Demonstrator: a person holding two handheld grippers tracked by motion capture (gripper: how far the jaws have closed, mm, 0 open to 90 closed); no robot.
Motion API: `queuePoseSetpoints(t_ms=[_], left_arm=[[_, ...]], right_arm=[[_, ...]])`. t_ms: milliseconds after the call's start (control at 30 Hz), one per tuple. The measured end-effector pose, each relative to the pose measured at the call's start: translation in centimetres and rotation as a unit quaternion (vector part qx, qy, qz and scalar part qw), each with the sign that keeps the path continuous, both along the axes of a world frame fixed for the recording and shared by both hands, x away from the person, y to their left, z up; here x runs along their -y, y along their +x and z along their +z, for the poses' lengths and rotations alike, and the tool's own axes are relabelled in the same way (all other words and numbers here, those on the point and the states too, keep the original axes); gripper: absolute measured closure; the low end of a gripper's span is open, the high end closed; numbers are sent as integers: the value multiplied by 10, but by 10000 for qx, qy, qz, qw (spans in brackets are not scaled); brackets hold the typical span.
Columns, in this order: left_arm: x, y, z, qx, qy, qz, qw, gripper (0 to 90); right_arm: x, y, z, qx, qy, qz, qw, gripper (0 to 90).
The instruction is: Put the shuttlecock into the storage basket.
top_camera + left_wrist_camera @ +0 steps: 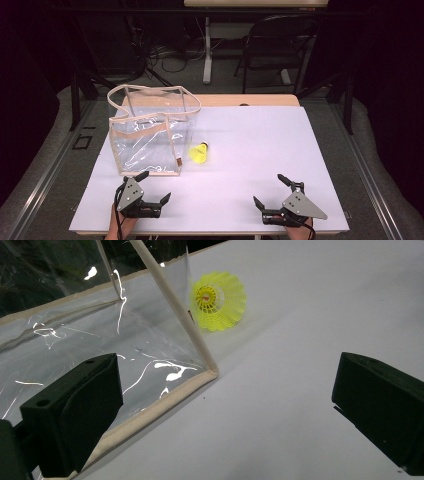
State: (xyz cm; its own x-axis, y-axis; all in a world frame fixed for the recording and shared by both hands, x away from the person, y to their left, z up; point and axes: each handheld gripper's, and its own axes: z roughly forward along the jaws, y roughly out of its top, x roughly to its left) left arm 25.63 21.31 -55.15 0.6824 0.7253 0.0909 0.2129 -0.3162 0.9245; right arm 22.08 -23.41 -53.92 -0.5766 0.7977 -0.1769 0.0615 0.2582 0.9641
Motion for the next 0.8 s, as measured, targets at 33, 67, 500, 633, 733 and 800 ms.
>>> queuePoseSetpoints(t_ms=[33, 67, 500, 633, 733, 800], left_arm=[[1, 1, 0, -24, 8, 17, 10000, 1], [2, 2, 1, -29, 52, 31, 10000, 1], [23, 13, 8, -104, 359, 17, 9993, 2], [29, 16, 8, -153, 432, -24, 9989, 1], [33, 18, 9, -174, 478, -30, 9987, 2], [37, 20, 9, -171, 505, -36, 9986, 1]], right_arm=[[0, 0, 0, -15, -2, 0, 10000, 12], [0, 0, -1, -16, 4, -2, 10000, 12], [-4, 0, -1, -44, -45, 45, 10000, 13], [-4, 0, -1, -44, -43, 46, 10000, 13], [-4, 0, -1, -48, -45, 51, 10000, 13], [-4, 0, -1, -52, -49, 50, 10000, 13]])
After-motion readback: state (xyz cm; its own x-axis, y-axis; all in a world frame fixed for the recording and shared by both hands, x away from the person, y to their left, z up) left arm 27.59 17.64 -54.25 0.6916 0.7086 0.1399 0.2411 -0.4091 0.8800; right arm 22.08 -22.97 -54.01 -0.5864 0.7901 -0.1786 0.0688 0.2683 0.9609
